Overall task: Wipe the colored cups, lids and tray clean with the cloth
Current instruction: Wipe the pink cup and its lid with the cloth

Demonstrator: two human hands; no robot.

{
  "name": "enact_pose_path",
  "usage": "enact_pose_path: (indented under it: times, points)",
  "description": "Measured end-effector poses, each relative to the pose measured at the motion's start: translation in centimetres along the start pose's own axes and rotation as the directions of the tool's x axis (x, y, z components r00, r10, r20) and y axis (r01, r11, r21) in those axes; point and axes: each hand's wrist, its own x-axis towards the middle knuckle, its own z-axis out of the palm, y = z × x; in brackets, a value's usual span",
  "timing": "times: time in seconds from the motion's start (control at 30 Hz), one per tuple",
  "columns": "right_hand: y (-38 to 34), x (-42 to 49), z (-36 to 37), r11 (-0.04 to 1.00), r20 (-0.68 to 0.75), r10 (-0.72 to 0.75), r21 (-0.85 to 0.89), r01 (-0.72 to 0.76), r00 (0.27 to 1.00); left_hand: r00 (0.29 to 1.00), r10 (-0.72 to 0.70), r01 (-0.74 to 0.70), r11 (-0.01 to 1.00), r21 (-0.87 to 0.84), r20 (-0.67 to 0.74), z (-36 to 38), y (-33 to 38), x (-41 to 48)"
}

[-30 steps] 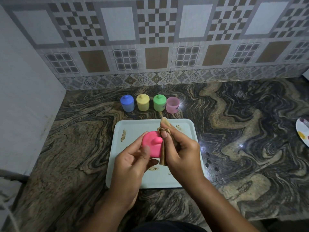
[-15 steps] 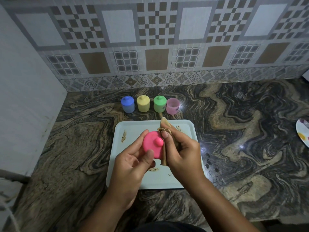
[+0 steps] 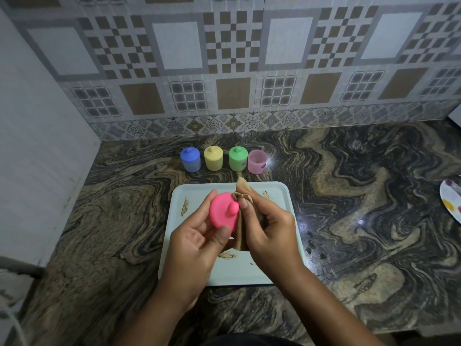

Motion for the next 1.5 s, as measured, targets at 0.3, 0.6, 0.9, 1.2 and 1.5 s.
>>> enact_pose_path:
  times: [0.3, 0.6, 0.9, 1.2, 1.5]
  points:
    - [-0.2, -0.2, -0.1, 1.000, 0.007, -0.018, -0.021, 0.018, 1.000, 0.995, -0.085, 0.082, 0.994, -0.066, -0.052, -1.0, 0.8, 0.3]
    - [0.5, -1.1, 0.1, 0.999, 0.012, 0.001, -0.053, -0.001, 1.000, 0.985, -0.121, 0.103, 0.985, -0.138, -0.125, -0.4, 0.9, 0.6]
    - [-0.5, 0.0, -0.2, 0.998, -0.030, 0.063, 0.015, -0.062, 0.998, 0.994, -0.099, 0.100, 0.994, -0.032, 0.040, -0.5, 1.1, -0.3]
    - [-0.5, -1.5, 0.1, 0.996, -0.011, -0.054, -0.075, 0.053, 0.998, 0.976, -0.166, 0.142, 0.975, -0.169, -0.140, -0.7, 1.1, 0.6]
    - [-0.6, -0.4, -0.5, 0.998, -0.048, 0.050, -0.022, -0.051, 0.998, 0.992, -0.125, 0.125, 0.992, -0.010, 0.011, -0.1, 0.9, 0.0]
